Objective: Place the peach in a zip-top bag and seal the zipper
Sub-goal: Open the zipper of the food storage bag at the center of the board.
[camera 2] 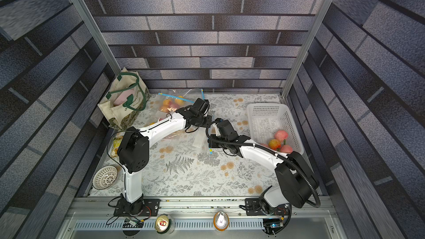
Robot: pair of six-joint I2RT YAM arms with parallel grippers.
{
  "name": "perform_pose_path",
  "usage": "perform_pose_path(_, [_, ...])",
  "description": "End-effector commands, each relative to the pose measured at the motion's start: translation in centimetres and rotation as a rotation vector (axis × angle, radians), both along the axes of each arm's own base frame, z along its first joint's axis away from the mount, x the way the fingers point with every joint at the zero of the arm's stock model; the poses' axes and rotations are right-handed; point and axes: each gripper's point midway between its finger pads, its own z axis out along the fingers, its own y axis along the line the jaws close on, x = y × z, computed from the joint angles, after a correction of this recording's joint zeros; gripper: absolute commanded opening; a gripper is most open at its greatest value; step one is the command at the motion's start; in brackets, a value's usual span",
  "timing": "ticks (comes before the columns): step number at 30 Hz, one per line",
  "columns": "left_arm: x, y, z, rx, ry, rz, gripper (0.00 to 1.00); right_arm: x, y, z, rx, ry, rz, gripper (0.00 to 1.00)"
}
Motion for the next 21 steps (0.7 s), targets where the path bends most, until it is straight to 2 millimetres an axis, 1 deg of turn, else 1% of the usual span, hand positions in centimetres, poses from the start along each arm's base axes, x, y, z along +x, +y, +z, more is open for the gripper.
perform_pose_path(1, [-0.1, 0.2, 2.9, -0.014, -0.059, 0.005, 0.25, -0.3, 0.4, 0.4, 0.0, -0.003, 0.026, 0.0])
perform_pose_path(4, [-0.5, -0.2, 3.7, -0.027, -0.07, -0.015, 0.25, -0.2, 0.4, 0.4, 0.003, -0.003, 0.025, 0.0])
perform_pose_path(10, [-0.6, -0.3, 3.5, -0.025, -0.075, -0.007, 0.25, -0.2, 0.5, 0.5, 0.007, -0.005, 0.025, 0.0])
perform_pose_path(15, [-0.5, 0.2, 5.3, -0.056, -0.109, 0.006, 0.25, -0.3, 0.4, 0.4, 0.003, -0.004, 0.025, 0.0])
perform_pose_path(17, [-0.7, 0.0, 5.7, -0.062, -0.111, -0.006, 0.25, -0.2, 0.4, 0.5, 0.004, -0.005, 0.025, 0.0])
perform_pose_path(19, [-0.7, -0.2, 5.4, -0.064, -0.099, -0.014, 0.25, -0.2, 0.5, 0.6, 0.008, -0.007, 0.025, 0.0])
perform_pose_path(21, [-0.8, -0.1, 4.6, -0.047, -0.086, -0.01, 0.26, -0.1, 0.6, 0.6, 0.01, -0.008, 0.024, 0.0])
